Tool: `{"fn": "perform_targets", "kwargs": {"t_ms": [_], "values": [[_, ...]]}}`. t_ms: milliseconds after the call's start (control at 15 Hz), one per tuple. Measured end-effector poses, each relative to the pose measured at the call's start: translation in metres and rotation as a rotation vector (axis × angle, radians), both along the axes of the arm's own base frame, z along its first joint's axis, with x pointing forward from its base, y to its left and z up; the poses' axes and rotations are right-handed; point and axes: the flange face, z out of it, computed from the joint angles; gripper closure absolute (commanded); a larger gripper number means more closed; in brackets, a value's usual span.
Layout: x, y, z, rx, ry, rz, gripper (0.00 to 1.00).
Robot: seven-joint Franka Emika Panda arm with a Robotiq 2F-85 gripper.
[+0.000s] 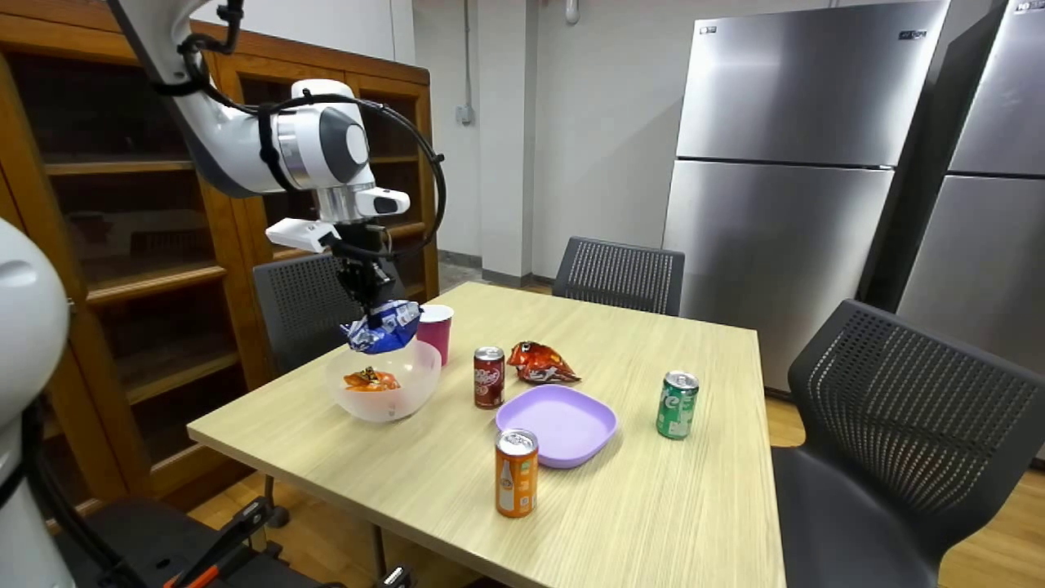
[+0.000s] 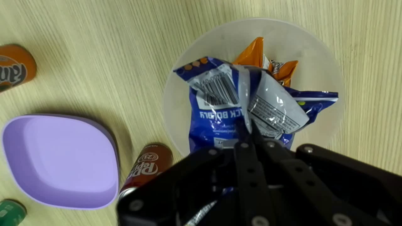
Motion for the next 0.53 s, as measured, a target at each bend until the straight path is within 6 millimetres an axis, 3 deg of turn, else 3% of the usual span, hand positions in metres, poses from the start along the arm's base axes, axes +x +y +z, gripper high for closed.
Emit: {"fn": "perform_targets", "kwargs": {"t_ms": [533], "values": [[0.032, -0.002, -0.035, -0.035, 0.067, -0.017, 1.0]]}}
